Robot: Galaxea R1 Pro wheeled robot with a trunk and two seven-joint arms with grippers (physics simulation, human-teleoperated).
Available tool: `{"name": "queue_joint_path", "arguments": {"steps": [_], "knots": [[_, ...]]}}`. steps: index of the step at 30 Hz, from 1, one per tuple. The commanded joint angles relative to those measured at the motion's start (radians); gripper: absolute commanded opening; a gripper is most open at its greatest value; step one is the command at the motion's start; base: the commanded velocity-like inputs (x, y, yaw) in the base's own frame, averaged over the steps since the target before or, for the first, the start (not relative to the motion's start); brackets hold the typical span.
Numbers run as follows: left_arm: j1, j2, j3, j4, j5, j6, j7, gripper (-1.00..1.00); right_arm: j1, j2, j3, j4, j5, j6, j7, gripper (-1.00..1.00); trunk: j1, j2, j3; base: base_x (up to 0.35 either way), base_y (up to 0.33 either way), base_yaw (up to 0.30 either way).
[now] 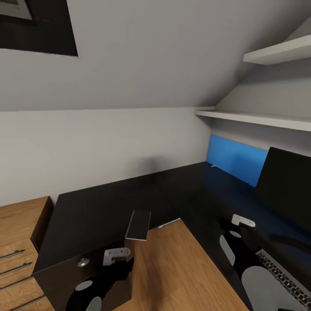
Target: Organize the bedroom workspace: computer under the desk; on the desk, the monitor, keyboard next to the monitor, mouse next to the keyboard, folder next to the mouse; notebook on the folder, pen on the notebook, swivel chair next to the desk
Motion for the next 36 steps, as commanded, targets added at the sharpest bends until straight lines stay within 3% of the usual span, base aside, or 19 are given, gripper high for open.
{"name": "queue_joint_path", "arguments": {"steps": [1, 13, 17, 19, 20, 22, 26, 29, 31, 32, 33, 36], "knots": [[-0.001, 0.001, -0.003, 0.002, 0.01, 0.002, 0.01, 1.0, 0.0, 0.011, 0.002, -0.014, -0.007, 0.0, -0.005, 1.0, -0.004, 0.007, 0.002, 0.0, 0.0, 0.0], [-0.001, 0.002, -0.002, 0.016, 0.004, 0.001, 0.02, 1.0, 0.012, 0.079, 0.011, -0.076, -0.001, -0.001, -0.011, 1.0, -0.05, 0.091, 0.035, 0.0, 0.0, 0.129], [-0.001, 0.011, 0.0, 0.046, 0.004, -0.003, 0.067, 1.0, 0.036, 0.125, 0.036, -0.091, 0.037, -0.002, -0.012, 1.0, -0.065, 0.119, 0.045, 0.0, 0.0, 0.242], [-0.001, 0.02, -0.001, 0.087, 0.005, -0.006, 0.096, 1.0, 0.056, 0.15, 0.053, -0.11, 0.068, -0.002, -0.02, 1.0, -0.073, 0.133, 0.05, 0.0, 0.0, 0.251], [-0.001, 0.03, -0.001, 0.151, 0.005, -0.014, 0.117, 1.0, 0.094, 0.183, 0.073, -0.139, 0.106, -0.003, -0.052, 1.0, -0.077, 0.14, 0.053, 0.0, 0.0, 0.255], [0.0, 0.033, -0.001, 0.182, 0.005, -0.023, 0.122, 1.0, 0.118, 0.195, 0.085, -0.148, 0.121, -0.003, -0.072, 1.0, -0.084, 0.154, 0.058, 0.0, 0.0, 0.256], [0.02, 0.037, -0.002, 0.274, 0.003, -0.083, 0.125, 1.0, 0.185, 0.212, 0.155, -0.153, 0.142, -0.007, -0.104, 1.0, -0.1, 0.182, 0.068, 0.0, 0.0, 0.257], [0.045, 0.038, -0.002, 0.346, 0.003, -0.183, 0.123, 1.0, 0.233, 0.216, 0.219, -0.129, 0.146, -0.032, -0.111, 1.0, -0.111, 0.203, 0.076, -0.035, 0.0, 0.257], [0.051, 0.038, -0.003, 0.381, 0.003, -0.231, 0.122, 1.0, 0.252, 0.218, 0.237, -0.105, 0.146, -0.051, -0.112, 1.0, -0.119, 0.217, 0.081, -0.16, 0.0, 0.257], [0.055, 0.038, -0.003, 0.418, 0.003, -0.276, 0.121, 1.0, 0.267, 0.218, 0.253, -0.072, 0.147, -0.073, -0.112, 1.0, -0.123, 0.224, 0.083, -0.236, 0.0, 0.257], [0.06, 0.038, -0.004, 0.495, 0.003, -0.354, 0.119, 1.0, 0.284, 0.219, 0.293, 0.035, 0.149, -0.144, -0.111, 1.0, -0.127, 0.231, 0.086, -0.304, 0.0, 0.248], [0.061, 0.038, -0.004, 0.536, 0.004, -0.38, 0.119, 1.0, 0.289, 0.218, 0.312, 0.129, 0.149, -0.219, -0.111, 1.0, -0.138, 0.252, 0.093, -0.318, 0.0, 0.207]]}}
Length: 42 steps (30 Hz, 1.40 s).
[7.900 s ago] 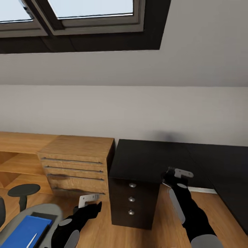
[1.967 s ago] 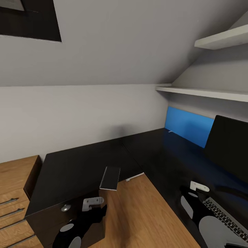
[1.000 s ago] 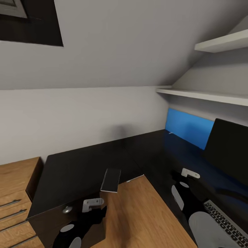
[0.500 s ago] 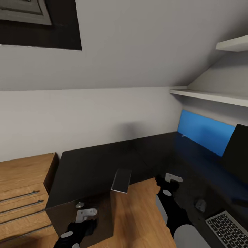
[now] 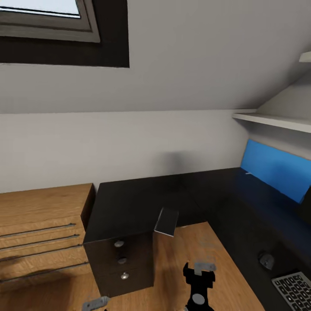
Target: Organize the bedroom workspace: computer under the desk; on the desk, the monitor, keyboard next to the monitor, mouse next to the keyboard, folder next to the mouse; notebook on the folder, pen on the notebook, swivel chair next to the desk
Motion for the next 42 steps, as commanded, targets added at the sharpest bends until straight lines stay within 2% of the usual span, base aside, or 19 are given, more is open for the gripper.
{"name": "queue_joint_path", "arguments": {"steps": [1, 2, 3, 8, 13, 15, 18, 24, 34, 42], "knots": [[0.0, 0.001, -0.003, 0.02, 0.007, -0.003, 0.009, 1.0, 0.0, -0.001, 0.01, 0.048, 0.0, -0.043, -0.006, 1.0, -0.004, 0.006, 0.002, -0.328, 0.0, 0.155], [0.0, 0.001, -0.003, 0.031, 0.006, -0.006, 0.009, 1.0, 0.001, -0.002, 0.012, 0.07, 0.0, -0.063, -0.006, 1.0, -0.008, 0.013, 0.004, -0.33, 0.0, 0.141], [0.0, 0.0, -0.003, 0.08, 0.004, -0.013, 0.01, 1.0, 0.002, -0.004, 0.016, 0.163, 0.0, -0.144, 0.005, 1.0, -0.012, 0.02, 0.007, -0.334, 0.0, 0.06], [0.001, -0.002, -0.004, 0.105, 0.004, -0.018, 0.01, 1.0, 0.002, -0.005, 0.017, 0.265, -0.001, -0.185, 0.061, 1.0, -0.031, 0.055, 0.022, -0.207, 0.0, 0.025], [0.002, -0.03, -0.032, 0.133, 0.005, -0.047, 0.008, 1.0, 0.031, -0.033, -0.016, 0.293, -0.032, -0.214, 0.089, 1.0, -0.031, 0.055, 0.022, 0.0, 0.0, 0.0], [0.003, -0.03, -0.038, 0.144, 0.005, -0.058, 0.008, 1.0, 0.031, -0.027, -0.016, 0.304, -0.044, -0.203, 0.1, 1.0, -0.031, 0.055, 0.022, 0.0, 0.0, 0.0], [0.003, -0.03, -0.02, 0.14, 0.004, -0.063, 0.009, 1.0, 0.032, -0.014, 0.001, 0.321, -0.026, -0.188, 0.083, 1.0, -0.031, 0.055, 0.022, 0.0, 0.0, 0.0], [0.004, -0.03, 0.011, 0.122, 0.005, -0.029, 0.007, 1.0, 0.033, -0.017, 0.02, 0.355, 0.005, -0.181, 0.049, 1.0, -0.031, 0.055, 0.022, 0.0, 0.0, 0.0], [0.004, -0.03, 0.012, 0.136, 0.004, -0.015, 0.009, 1.0, 0.033, -0.019, 0.023, 0.372, 0.007, -0.198, 0.047, 1.0, -0.031, 0.055, 0.022, 0.0, 0.0, 0.003], [0.004, -0.032, 0.011, 0.18, 0.003, -0.015, 0.008, 1.0, 0.033, -0.023, 0.022, 0.386, 0.006, -0.237, 0.106, 1.0, -0.031, 0.055, 0.022, 0.0, 0.0, 0.235]]}}
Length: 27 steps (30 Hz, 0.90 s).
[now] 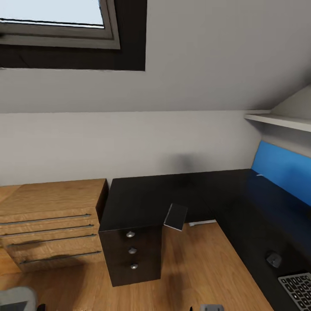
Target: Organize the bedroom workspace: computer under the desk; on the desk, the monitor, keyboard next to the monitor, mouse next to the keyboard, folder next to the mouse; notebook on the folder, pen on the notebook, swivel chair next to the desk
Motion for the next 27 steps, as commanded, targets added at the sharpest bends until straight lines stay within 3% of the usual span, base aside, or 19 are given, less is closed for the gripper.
{"name": "queue_joint_path", "arguments": {"steps": [1, 8, 22, 24, 27], "knots": [[0.0, 0.001, -0.004, 0.004, 0.005, 0.004, 0.008, 1.0, -0.001, -0.002, 0.007, 0.001, 0.0, -0.002, -0.006, 1.0, 0.0, -0.001, -0.001, 0.0, 0.0, 0.279], [0.0, -0.001, -0.007, 0.079, 0.005, -0.007, 0.007, 1.0, -0.001, -0.025, 0.006, 0.006, 0.0, -0.065, -0.002, 1.0, 0.0, -0.001, -0.001, 0.0, 0.0, 0.284], [0.0, -0.01, -0.006, 0.158, 0.007, -0.014, 0.004, 1.0, -0.001, -0.042, 0.007, 0.014, -0.001, -0.082, -0.001, 1.0, 0.0, -0.001, -0.001, 0.0, 0.0, 0.285], [-0.004, -0.01, -0.006, 0.253, 0.008, -0.015, -0.022, 1.0, -0.001, -0.046, 0.007, 0.014, -0.002, -0.083, 0.0, 1.0, 0.0, -0.001, -0.001, 0.0, 0.0, 0.286], [-0.014, -0.011, -0.006, 0.31, 0.007, -0.03, -0.076, 1.0, -0.001, -0.047, 0.007, 0.014, -0.002, -0.083, 0.0, 1.0, 0.0, -0.001, -0.001, 0.0, 0.0, 0.286]]}}
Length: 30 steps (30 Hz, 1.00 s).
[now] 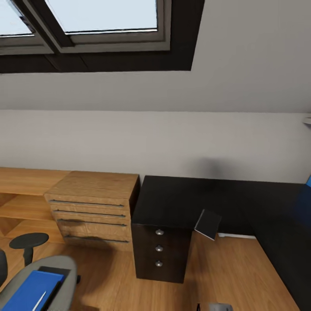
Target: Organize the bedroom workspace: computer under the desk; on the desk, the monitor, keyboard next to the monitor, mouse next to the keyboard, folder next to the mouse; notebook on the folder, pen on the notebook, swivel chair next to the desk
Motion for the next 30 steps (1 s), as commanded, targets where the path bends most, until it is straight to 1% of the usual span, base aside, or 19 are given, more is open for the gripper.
{"name": "queue_joint_path", "arguments": {"steps": [1, 2, 3, 4, 5, 6, 7, 9, 10, 11, 13, 16, 20, 22, 25, 27, 28, 30], "knots": [[-0.003, 0.001, -0.008, 0.012, 0.005, -0.02, -0.026, 1.0, -0.001, 0.0, 0.007, 0.001, 0.0, 0.0, -0.008, 1.0, 0.0, -0.001, -0.001, 0.0, 0.0, 0.286], [-0.006, 0.0, -0.008, 0.025, 0.004, -0.057, -0.058, 1.0, -0.001, 0.0, 0.007, 0.001, 0.001, 0.0, -0.008, 1.0, 0.0, -0.001, -0.001, 0.0, 0.0, 0.286], [-0.008, 0.0, -0.008, 0.043, 0.003, -0.131, -0.092, 1.0, -0.001, 0.0, 0.007, 0.001, 0.001, 0.0, -0.008, 1.0, 0.0, -0.001, -0.001, 0.0, 0.0, 0.286], [-0.008, 0.0, -0.008, 0.05, 0.003, -0.159, -0.099, 1.0, -0.001, 0.0, 0.007, 0.001, 0.001, 0.0, -0.008, 1.0, 0.0, -0.001, -0.001, 0.0, 0.0, 0.286], [-0.009, 0.0, -0.009, 0.066, 0.003, -0.214, -0.11, 1.0, -0.001, 0.0, 0.007, 0.001, 0.001, 0.0, -0.008, 1.0, 0.0, -0.001, -0.001, 0.0, 0.0, 0.286], [-0.009, -0.001, -0.009, 0.074, 0.003, -0.242, -0.114, 1.0, -0.001, 0.0, 0.007, 0.001, 0.001, 0.0, -0.008, 1.0, 0.0, -0.001, -0.001, 0.0, 0.0, 0.286], [-0.009, -0.001, -0.01, 0.088, 0.003, -0.296, -0.12, 1.0, -0.001, 0.0, 0.007, 0.001, 0.002, 0.0, -0.008, 1.0, 0.0, -0.001, -0.001, 0.0, 0.0, 0.286], [-0.009, -0.001, -0.01, 0.097, 0.003, -0.346, -0.124, 1.0, -0.001, 0.0, 0.007, 0.001, 0.002, 0.0, -0.008, 1.0, 0.0, -0.001, -0.001, 0.0, 0.0, 0.286], [-0.009, -0.001, -0.01, 0.103, 0.002, -0.391, -0.126, 1.0, -0.001, 0.0, 0.007, 0.001, 0.002, 0.0, -0.008, 1.0, 0.0, -0.001, -0.001, 0.0, 0.0, 0.286], [-0.009, -0.001, -0.01, 0.105, 0.002, -0.411, -0.127, 1.0, -0.001, 0.0, 0.007, 0.001, 0.002, 0.0, -0.008, 1.0, 0.0, -0.001, -0.001, 0.0, 0.0, 0.286], [-0.009, -0.001, -0.009, 0.112, 0.002, -0.473, -0.129, 1.0, -0.001, 0.0, 0.007, 0.001, 0.002, -0.001, -0.008, 1.0, 0.0, -0.001, -0.001, 0.0, 0.0, 0.286], [-0.01, -0.001, -0.008, 0.117, 0.002, -0.524, -0.13, 1.0, -0.001, 0.0, 0.007, 0.001, 0.003, -0.001, -0.008, 1.0, 0.0, -0.001, -0.001, 0.0, 0.0, 0.286], [-0.01, -0.001, -0.009, 0.137, 0.001, -0.566, -0.13, 1.0, -0.001, 0.0, 0.008, 0.001, 0.003, -0.001, -0.008, 1.0, 0.0, -0.001, -0.001, 0.0, 0.0, 0.286], [-0.01, -0.001, -0.01, 0.151, 0.0, -0.598, -0.13, 1.0, -0.001, 0.0, 0.008, 0.001, 0.003, -0.002, -0.008, 1.0, 0.0, -0.001, -0.001, 0.0, 0.0, 0.285], [-0.01, -0.002, -0.011, 0.172, 0.0, -0.666, -0.13, 1.0, -0.001, 0.0, 0.008, 0.001, 0.003, -0.002, -0.008, 1.0, 0.0, -0.001, -0.001, 0.0, 0.0, 0.286], [-0.01, -0.002, -0.011, 0.178, 0.0, -0.689, -0.13, 1.0, -0.001, 0.0, 0.008, 0.001, 0.003, -0.002, -0.008, 1.0, 0.0, -0.001, -0.001, 0.0, 0.0, 0.286], [-0.01, -0.003, -0.011, 0.185, 0.001, -0.741, -0.13, 1.0, -0.001, 0.0, 0.009, 0.001, 0.003, -0.002, -0.008, 1.0, 0.0, -0.001, -0.001, 0.0, 0.0, 0.286], [-0.01, -0.004, -0.012, 0.195, 0.001, -0.798, -0.13, 1.0, -0.001, 0.0, 0.009, 0.001, 0.004, -0.003, -0.008, 1.0, 0.0, -0.001, -0.001, 0.0, 0.0, 0.286]]}}
